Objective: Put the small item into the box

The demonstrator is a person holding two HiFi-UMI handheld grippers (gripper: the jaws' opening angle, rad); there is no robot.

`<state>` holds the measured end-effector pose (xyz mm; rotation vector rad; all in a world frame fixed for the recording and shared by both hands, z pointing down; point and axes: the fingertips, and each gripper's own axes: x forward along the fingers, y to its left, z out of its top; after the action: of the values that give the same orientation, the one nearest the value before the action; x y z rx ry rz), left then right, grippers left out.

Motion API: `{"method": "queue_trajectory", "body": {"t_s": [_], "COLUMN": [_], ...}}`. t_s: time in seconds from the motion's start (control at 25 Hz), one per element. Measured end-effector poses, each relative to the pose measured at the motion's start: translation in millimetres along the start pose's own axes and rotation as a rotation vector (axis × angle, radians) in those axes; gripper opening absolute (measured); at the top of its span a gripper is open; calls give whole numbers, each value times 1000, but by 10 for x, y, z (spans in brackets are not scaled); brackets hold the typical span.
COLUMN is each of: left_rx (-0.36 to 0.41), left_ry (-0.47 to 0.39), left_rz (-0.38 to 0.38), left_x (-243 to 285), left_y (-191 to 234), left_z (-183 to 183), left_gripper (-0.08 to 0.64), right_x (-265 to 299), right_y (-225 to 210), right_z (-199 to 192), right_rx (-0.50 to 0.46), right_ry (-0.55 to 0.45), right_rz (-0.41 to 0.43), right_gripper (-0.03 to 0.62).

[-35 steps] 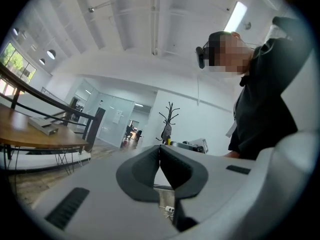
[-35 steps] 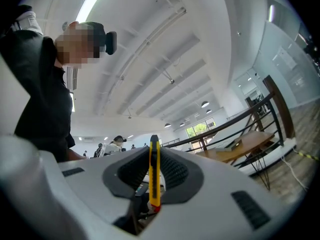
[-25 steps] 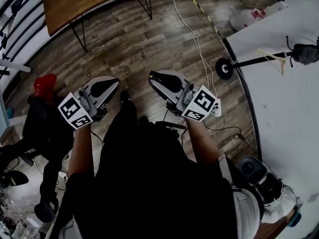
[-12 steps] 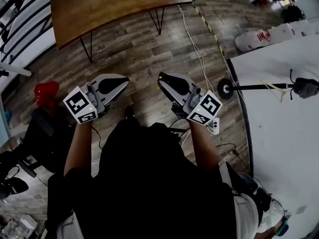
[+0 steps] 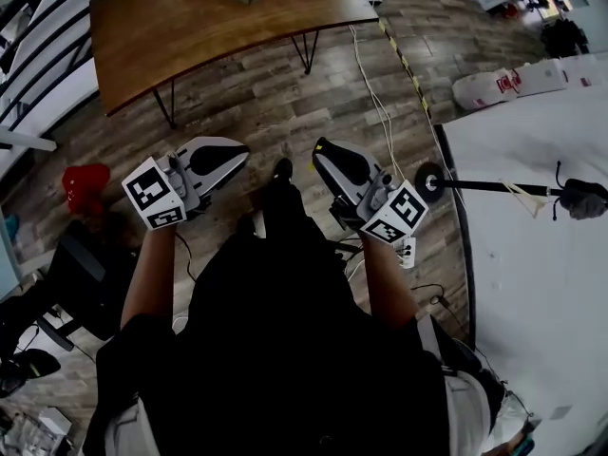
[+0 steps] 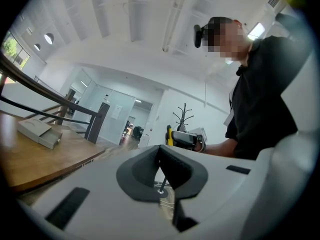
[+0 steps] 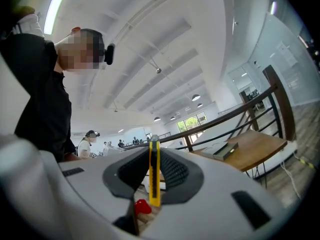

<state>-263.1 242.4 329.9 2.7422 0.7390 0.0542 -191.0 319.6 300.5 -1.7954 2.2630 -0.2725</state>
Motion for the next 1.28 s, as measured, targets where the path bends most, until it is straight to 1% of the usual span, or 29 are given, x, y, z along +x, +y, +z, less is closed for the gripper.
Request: {"method": "queue_trajectory", "body": {"t_s": [0.08,0.2,0.32,0.4,0.6,0.76,0.8,0.88,0.96,1.0,1.08,1.16,1.2,1.28], "left_rx": [-6,-31,-44,-52,-62,-85,-92,-91,-88,-93,-123,-164,-178,-184], "left_ry": [-7,0,23,20,24,-17,-21,-1,18,14,-22,-94,-131,-168], "left_rz": [4,30,47,56,116,169,169,154,146,148,168,212,228,224], "left_x": [163,419,730,940,1373,1633,1681,1753,1768,1752,1680,1586,1548,1508], "left_y": [232,641,1008,1246,1823,2232,2312,2455,2639,2758,3073,3474,3660,3928], "left_z": [66,156,276,385,530,662,680,677,677,689,734,824,881,981], "left_gripper": [15,15,15,15,15,15,15,15,15,15,15,15,15,15], "right_x": [81,245,385,457,603,709,755,887,1070,1172,1398,1658,1791,2043], "right_y": [-303,-800,-1305,-1644,-2383,-2899,-3039,-3303,-3511,-3595,-3755,-3940,-4037,-4190], "right_z": [50,164,362,495,714,781,798,867,956,994,1062,1120,1129,1109], "right_rx": [9,24,38,43,61,66,57,33,14,9,19,39,40,26], "right_ry": [-5,-17,-30,-32,-22,10,21,29,26,21,2,-16,-10,36], "right_rz": [11,35,61,80,129,174,179,178,174,172,169,160,148,130], "right_gripper": [72,72,72,72,72,72,72,72,72,72,72,72,72,72]}}
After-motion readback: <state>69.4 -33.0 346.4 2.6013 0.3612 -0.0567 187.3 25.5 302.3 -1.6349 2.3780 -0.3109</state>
